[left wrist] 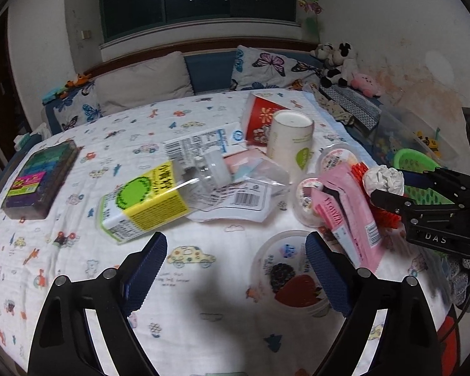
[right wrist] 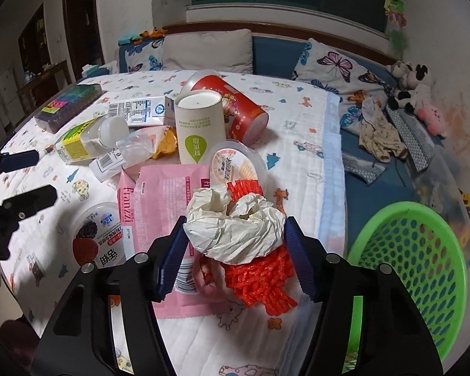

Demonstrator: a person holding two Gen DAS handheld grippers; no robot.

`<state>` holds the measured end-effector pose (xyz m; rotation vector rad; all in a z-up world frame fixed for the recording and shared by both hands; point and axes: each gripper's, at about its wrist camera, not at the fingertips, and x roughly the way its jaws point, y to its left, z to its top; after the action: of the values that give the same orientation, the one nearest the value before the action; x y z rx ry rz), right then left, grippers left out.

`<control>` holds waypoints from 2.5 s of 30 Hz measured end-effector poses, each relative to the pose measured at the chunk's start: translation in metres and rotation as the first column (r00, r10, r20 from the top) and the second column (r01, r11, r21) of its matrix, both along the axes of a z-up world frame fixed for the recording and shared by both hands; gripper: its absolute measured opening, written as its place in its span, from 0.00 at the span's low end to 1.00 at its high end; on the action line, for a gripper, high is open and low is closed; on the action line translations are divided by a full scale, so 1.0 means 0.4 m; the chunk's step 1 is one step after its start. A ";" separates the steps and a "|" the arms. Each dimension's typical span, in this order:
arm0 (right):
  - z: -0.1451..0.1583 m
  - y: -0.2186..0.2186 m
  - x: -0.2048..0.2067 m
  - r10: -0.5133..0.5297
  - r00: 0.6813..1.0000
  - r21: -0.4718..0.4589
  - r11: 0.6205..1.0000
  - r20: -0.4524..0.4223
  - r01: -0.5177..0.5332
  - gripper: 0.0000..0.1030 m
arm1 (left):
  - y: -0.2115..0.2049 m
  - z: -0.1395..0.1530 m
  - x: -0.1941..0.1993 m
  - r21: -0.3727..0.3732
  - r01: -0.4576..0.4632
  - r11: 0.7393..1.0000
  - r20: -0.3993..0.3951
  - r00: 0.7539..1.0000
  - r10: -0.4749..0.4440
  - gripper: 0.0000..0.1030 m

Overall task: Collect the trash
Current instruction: 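Grasp the crumpled white paper ball with the right gripper, then drop the paper ball into the green basket while the left gripper grasps the pink wrapper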

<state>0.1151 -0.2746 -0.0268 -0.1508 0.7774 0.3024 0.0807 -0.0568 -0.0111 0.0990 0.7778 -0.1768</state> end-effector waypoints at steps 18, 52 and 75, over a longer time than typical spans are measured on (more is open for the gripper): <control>0.087 -0.042 -0.095 -0.066 0.993 0.061 0.996 0.100 0.060 0.60 | -0.056 -0.019 0.023 -0.098 0.080 0.992 -0.070 0.994 -0.087 0.73; 0.011 -0.284 -0.205 -0.312 0.948 0.107 0.946 0.056 0.305 0.60 | -0.191 -0.107 0.114 -0.285 0.133 0.949 -0.242 0.948 -0.205 0.38; -0.016 -0.351 -0.233 -0.413 0.910 0.095 0.908 0.031 0.408 0.60 | -0.181 0.009 0.019 -0.303 0.233 0.924 -0.107 0.955 -0.276 0.04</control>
<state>0.0218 -0.4149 -0.0330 0.0894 0.7249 -0.0691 0.0884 -0.1294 -0.0076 -0.0915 0.8783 -0.5488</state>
